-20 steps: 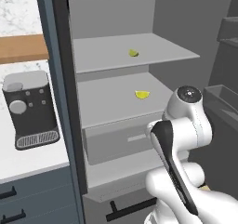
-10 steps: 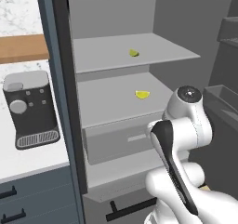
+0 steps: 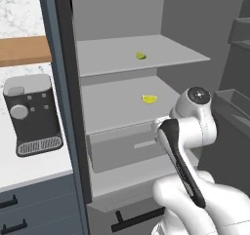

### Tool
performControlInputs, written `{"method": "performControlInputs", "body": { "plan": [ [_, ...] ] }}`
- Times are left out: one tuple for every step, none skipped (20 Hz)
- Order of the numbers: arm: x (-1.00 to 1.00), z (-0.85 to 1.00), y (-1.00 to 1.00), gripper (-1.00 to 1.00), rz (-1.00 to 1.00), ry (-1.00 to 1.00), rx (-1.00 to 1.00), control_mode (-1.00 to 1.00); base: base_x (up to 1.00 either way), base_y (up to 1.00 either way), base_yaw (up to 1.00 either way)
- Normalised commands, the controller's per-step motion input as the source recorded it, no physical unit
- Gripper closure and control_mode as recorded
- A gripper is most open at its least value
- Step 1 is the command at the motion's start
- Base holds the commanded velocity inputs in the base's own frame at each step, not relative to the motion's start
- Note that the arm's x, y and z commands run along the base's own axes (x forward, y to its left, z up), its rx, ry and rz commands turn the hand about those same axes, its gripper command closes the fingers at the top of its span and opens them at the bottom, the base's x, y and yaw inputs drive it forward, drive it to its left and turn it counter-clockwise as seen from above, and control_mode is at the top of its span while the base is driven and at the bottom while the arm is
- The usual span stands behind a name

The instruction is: Place one lemon wedge and one steak in each tupperware on the nearby counter, to pack two identical lunches.

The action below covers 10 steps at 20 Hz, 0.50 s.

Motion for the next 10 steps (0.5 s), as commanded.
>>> {"method": "performControlInputs", "body": {
  "plan": [
    [0.87,0.0,-0.14,-1.0,0.0,-0.06,0.04,-1.0,0.0,0.0,0.0],
    [0.89,0.0,-0.05,-1.0,0.0,-0.02,0.01,-1.0,0.0,0.0,0.0],
    [0.99,0.0,0.0,-1.0,-0.03,0.0,0.0,-1.0,0.0,0.0,0.0],
    [0.96,0.0,0.0,-1.0,-0.05,0.0,0.0,-1.0,0.0,0.0,0.0],
    [0.92,-0.06,0.0,-1.0,-0.11,0.0,0.0,-1.0,0.0,0.0,0.0],
    [0.93,-0.12,0.0,-1.0,-0.16,0.0,0.0,-1.0,0.0,0.0,0.0],
    [0.84,-0.19,0.0,-1.0,-0.21,-0.01,0.0,-1.0,0.0,0.0,0.0],
    [0.91,-0.19,0.0,-1.0,-0.24,0.0,0.0,-1.0,0.0,0.0,0.0],
    [0.94,-0.11,0.0,-1.0,-0.26,0.0,0.01,-1.0,0.0,0.0,0.0],
    [0.81,-0.06,0.0,-1.0,-0.23,0.0,0.0,-1.0,0.0,0.0,0.0]
  ]
}}
